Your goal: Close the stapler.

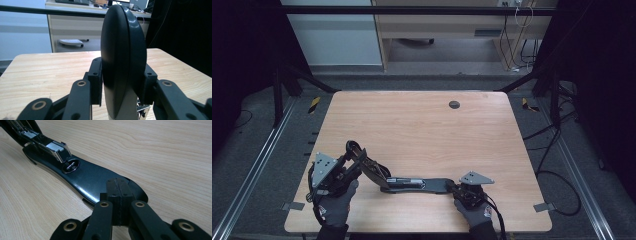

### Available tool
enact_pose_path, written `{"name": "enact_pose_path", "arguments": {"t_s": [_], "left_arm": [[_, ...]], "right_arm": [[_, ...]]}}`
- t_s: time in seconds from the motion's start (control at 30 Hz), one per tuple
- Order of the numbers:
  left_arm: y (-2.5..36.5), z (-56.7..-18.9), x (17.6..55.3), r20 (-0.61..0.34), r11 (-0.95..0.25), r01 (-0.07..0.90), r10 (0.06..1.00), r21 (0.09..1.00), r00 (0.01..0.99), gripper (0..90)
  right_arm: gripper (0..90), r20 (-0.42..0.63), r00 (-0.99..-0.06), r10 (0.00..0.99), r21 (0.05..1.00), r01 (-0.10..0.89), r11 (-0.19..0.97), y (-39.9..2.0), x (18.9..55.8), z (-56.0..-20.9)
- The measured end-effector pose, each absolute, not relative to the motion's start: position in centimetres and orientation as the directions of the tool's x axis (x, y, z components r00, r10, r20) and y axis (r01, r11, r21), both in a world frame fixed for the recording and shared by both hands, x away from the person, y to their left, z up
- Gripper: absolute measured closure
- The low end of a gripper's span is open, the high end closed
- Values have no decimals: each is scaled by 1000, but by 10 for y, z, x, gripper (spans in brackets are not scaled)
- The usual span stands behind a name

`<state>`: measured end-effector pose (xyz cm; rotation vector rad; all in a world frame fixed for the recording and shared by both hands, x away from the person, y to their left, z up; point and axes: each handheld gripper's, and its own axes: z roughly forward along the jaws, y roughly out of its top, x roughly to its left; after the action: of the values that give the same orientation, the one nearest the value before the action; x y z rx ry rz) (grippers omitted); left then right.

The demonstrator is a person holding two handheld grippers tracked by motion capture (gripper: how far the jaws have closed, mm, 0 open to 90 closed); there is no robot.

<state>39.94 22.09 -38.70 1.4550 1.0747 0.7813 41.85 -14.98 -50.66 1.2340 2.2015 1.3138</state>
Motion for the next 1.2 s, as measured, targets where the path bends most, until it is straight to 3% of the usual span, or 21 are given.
{"name": "enact_pose_path", "arguments": {"t_s": [1.2], "left_arm": [[177,-381,397,37,-90,136,936,987,351,611]], "right_arm": [[900,166,-588,791,824,523,216,-150,419,-506]]}}
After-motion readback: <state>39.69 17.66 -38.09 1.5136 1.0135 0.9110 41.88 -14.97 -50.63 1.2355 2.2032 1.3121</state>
